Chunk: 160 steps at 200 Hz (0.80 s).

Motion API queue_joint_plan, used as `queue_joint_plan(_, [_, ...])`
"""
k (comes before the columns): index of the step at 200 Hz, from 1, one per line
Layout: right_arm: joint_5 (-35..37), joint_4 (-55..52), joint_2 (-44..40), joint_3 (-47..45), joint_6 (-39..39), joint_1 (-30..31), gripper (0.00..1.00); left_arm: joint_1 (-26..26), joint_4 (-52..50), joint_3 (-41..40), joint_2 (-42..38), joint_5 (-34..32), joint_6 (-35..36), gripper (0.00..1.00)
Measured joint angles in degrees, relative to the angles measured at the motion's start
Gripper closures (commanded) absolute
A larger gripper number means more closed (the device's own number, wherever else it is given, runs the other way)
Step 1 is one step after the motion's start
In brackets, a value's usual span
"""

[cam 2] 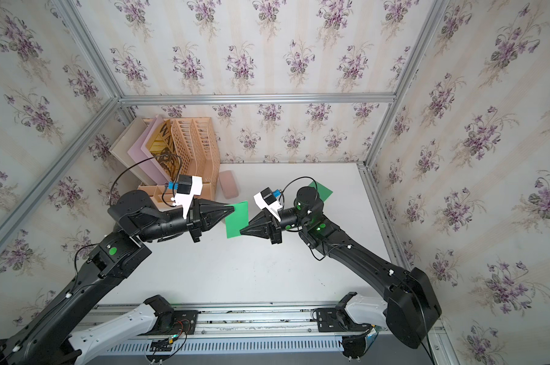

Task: Fold the square paper along the opposite sides
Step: Smooth out the paper.

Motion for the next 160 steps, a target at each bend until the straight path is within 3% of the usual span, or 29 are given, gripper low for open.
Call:
queue_joint_plan(12, [0.20,0.02,-0.17,-0.09,-0.02,0.00,0.89,0.00,0.00,0.00,-0.02,-0.02,0.02,1.00])
queue_joint_plan(26, [0.09,-0.02,-0.31,-0.24,-0.02,0.04,0.85,0.00,0.02,0.00,-0.09,-0.04,0.11,1.00])
queue_joint_plan(31, [0.07,-0.04,-0.33,-0.37,-0.02,0.04,0.87,0.00,0.07,0.02,-0.13,-0.15,0.11,1.00])
queue_joint_plan(38, [0.09,-0.17,-0.31,-0.55,-0.13,0.04,1.00,0.00,0.24,0.04,-0.24,-0.20,0.11,1.00])
queue_joint_plan(160, [0.68,-0.17,-1.20,-1.73,-0.07,0.04,1.00,0.00,0.07,0.15,-0.22,-0.59,0.35,1.00])
